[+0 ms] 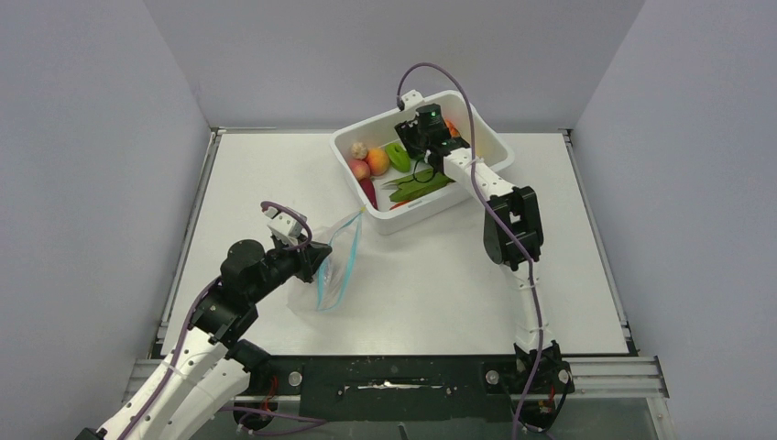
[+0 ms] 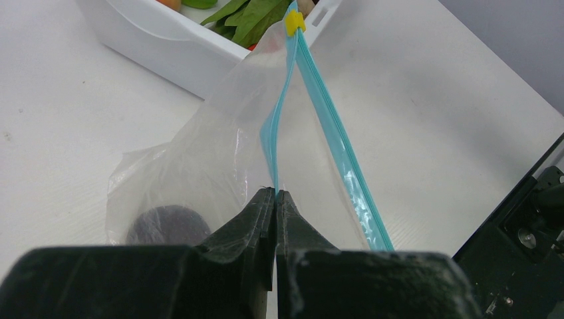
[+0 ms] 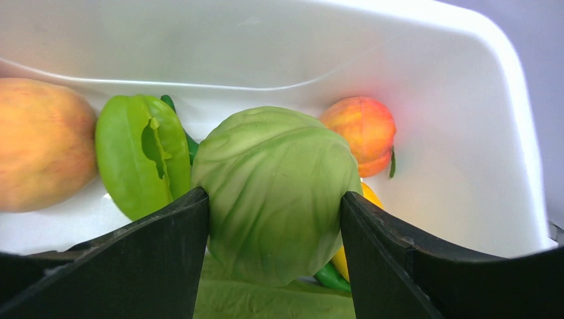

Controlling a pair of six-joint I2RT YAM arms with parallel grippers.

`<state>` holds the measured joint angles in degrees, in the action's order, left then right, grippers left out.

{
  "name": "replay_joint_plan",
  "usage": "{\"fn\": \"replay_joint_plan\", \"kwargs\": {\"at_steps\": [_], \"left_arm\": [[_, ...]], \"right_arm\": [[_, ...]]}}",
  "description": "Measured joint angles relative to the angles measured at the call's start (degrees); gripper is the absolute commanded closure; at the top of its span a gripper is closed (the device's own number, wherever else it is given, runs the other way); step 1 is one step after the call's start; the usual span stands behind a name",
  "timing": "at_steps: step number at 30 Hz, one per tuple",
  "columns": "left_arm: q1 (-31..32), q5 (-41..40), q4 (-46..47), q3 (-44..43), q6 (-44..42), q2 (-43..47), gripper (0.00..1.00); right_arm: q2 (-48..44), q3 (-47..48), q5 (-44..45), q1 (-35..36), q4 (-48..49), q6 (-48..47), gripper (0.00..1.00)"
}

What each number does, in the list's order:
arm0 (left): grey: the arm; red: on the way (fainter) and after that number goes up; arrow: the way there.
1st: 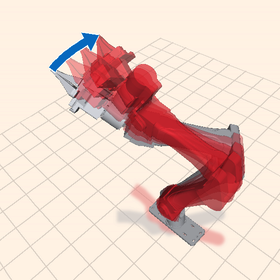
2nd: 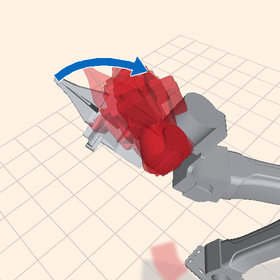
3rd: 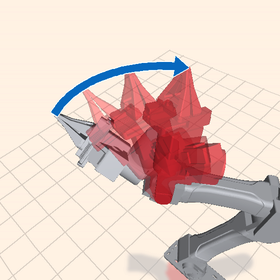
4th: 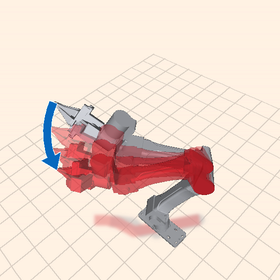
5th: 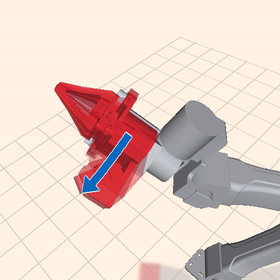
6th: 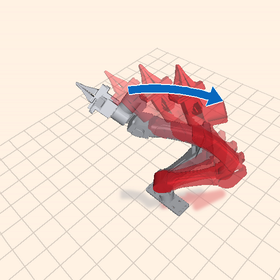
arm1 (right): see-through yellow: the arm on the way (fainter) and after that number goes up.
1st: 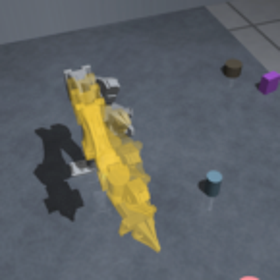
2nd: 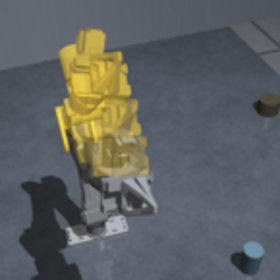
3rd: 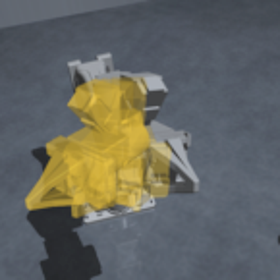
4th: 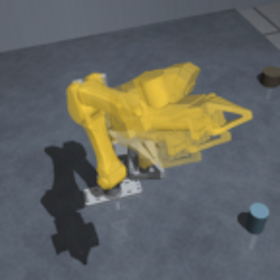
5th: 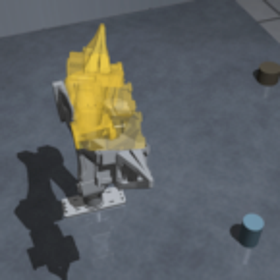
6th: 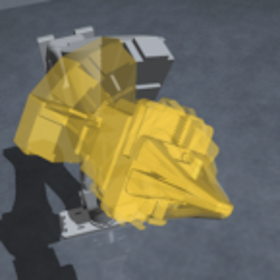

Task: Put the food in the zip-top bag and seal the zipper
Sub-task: Pick up the fake vegetable from the bin.

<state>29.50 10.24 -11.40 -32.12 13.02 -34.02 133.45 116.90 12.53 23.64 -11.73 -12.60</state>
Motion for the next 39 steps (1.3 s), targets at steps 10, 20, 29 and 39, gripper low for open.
{"fn": "replay_joint_plan", "kwargs": {"at_steps": [10, 20, 29, 39], "left_arm": [[0.0, 0.0, 0.0, 0.02, 0.0, 0.07, 1.0], [-0.31, 0.0, 0.02, 0.07, 0.02, 0.31, 1.0], [-0.37, 0.04, 0.74, 0.48, 2.64, 1.95, 1.0], [-0.35, 0.07, 2.25, 0.46, 6.86, 0.66, 1.0]], "right_arm": [[-15.91, -12.13, 1.84, 1.49, 0.07, 3.15, 0.48], [-31.76, -26.12, 3.28, 7.21, -1.95, 9.22, 0.49], [-48.15, -37.68, -0.13, 11.76, -2.69, 16.35, 0.49], [-66.23, -51.95, -11.08, 13.25, 1.05, 25.35, 0.48]]}}
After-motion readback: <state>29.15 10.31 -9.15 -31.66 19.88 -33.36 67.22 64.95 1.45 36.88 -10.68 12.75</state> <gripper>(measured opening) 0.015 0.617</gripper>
